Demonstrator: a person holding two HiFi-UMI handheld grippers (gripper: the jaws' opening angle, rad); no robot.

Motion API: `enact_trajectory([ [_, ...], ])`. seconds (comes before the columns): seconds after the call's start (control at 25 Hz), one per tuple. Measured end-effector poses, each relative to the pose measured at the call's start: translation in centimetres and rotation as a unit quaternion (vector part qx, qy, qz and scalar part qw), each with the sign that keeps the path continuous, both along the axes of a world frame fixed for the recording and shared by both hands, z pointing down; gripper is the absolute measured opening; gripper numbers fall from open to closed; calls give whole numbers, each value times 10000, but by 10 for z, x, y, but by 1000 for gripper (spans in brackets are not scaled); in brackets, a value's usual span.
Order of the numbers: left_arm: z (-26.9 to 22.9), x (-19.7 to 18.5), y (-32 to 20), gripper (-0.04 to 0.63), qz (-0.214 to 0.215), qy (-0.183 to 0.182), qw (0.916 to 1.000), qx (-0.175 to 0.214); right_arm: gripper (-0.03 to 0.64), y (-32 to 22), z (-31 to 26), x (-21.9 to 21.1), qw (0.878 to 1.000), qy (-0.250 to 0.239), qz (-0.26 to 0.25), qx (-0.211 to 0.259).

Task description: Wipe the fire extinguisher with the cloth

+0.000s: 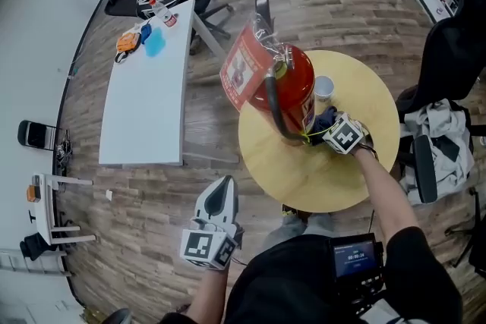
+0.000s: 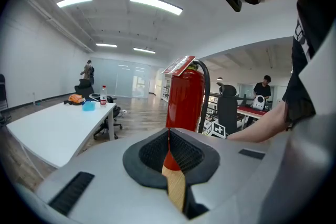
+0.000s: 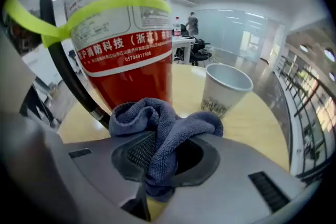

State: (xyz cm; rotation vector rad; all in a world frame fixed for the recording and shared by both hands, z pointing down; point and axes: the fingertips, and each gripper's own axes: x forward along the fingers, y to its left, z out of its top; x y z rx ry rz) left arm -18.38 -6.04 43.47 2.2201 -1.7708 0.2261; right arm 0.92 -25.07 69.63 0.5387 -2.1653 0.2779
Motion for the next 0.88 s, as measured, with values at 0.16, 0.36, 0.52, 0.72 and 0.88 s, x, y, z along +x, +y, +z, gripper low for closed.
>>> enact_trajectory([
  [0.16, 3, 0, 3, 25, -180, -33, 9998, -63, 86, -17, 0, -8, 9932, 566, -743, 693],
  [0.36, 10, 12, 4, 25, -186, 0, 9997, -158, 86, -29, 1, -9, 9849, 810, -900, 1241],
  [0.52, 13, 22, -1, 25, -121, 73, 9998, -135, 80, -6, -2, -6, 9876, 547, -817, 1222],
  [0.72, 17, 31, -9, 25, -15, 241, 9997, -97, 78, 51, 0, -17, 9900, 298, -1215, 645],
  [0.88, 15, 34, -12, 24, 24, 393, 9992, 22, 80, 89, -7, -36, 9839, 250, -1648, 639],
])
